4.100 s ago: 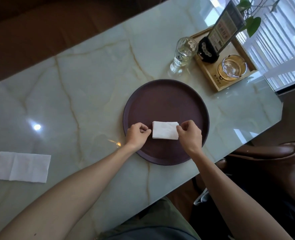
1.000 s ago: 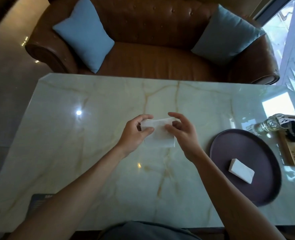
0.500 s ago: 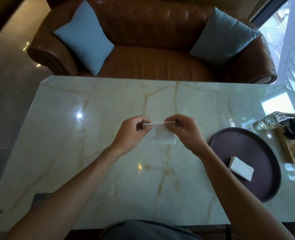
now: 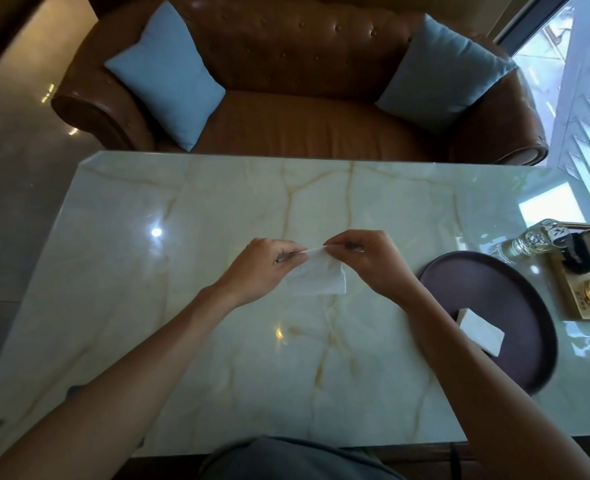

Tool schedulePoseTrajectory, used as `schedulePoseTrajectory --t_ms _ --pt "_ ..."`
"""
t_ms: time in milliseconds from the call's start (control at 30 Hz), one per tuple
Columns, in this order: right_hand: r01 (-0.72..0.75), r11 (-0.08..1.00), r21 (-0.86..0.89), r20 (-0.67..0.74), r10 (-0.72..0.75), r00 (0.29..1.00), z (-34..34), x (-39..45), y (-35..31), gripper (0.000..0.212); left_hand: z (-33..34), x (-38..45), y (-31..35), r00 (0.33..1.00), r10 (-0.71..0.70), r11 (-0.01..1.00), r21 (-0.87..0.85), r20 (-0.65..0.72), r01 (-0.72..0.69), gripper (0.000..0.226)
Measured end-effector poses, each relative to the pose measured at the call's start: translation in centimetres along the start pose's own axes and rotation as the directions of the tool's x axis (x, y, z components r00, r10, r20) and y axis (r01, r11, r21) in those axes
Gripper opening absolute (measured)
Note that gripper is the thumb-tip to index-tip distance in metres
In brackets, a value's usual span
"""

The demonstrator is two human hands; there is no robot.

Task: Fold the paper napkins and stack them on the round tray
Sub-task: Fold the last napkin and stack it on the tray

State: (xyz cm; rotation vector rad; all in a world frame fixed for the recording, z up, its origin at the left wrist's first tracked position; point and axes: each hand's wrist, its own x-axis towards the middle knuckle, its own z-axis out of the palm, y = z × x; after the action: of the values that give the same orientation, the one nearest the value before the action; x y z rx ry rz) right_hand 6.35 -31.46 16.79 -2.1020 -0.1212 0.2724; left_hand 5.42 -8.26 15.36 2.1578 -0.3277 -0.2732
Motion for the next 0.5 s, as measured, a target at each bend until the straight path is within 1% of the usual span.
schedulePoseTrajectory --t_ms 100,167,200,233,267,300,367,433,500 --pt "-0.018 0.996 -0.089 0.018 0.019 1.000 -0.8 -0.1 0.4 0.005 -0.3 -0.3 -0.5 1.000 0.005 1.000 0.007 0.024 -0.005 0.022" --pt "-0.046 0.988 -0.147 -0.038 0.041 0.998 -1.7 0.0 1.0 0.005 -0.4 -0.4 -0.8 0.999 -0.013 1.000 -0.008 0.031 0.013 0.019" --pt "-0.076 0.985 -0.153 -0.076 0.065 0.995 -2.2 -0.1 1.6 0.006 -0.5 -0.5 -0.9 0.999 -0.036 0.998 -0.044 0.024 0.037 0.019" --pt "-0.112 0.986 -0.126 -0.102 0.100 0.990 -2.6 -0.1 2.3 0.009 -0.5 -0.5 -1.0 0.997 -0.071 0.990 -0.124 0.014 0.072 0.019" --pt "-0.152 0.986 -0.064 -0.101 0.145 0.984 -2.8 -0.3 2.8 0.013 -0.6 -0.5 -1.0 0.993 -0.119 0.962 -0.247 0.007 0.117 0.020" --pt "-0.198 0.980 0.035 -0.070 0.200 0.977 -2.7 -0.6 3.3 0.015 -0.7 -0.4 -0.9 0.986 -0.168 0.909 -0.386 0.010 0.159 0.020" --pt "-0.295 0.921 0.254 0.056 0.291 0.955 -1.6 -1.6 3.8 0.022 -0.7 -0.2 -0.6 0.968 -0.246 0.766 -0.604 0.045 0.222 0.018" --pt "-0.383 0.839 0.387 0.186 0.336 0.923 -0.1 -2.2 4.1 0.035 -0.5 -0.1 -0.3 0.956 -0.279 0.664 -0.700 0.094 0.263 0.017" --pt "-0.418 0.789 0.451 0.247 0.339 0.908 1.3 -2.5 4.2 0.042 -0.1 0.0 -0.1 0.949 -0.284 0.601 -0.745 0.139 0.290 0.017"
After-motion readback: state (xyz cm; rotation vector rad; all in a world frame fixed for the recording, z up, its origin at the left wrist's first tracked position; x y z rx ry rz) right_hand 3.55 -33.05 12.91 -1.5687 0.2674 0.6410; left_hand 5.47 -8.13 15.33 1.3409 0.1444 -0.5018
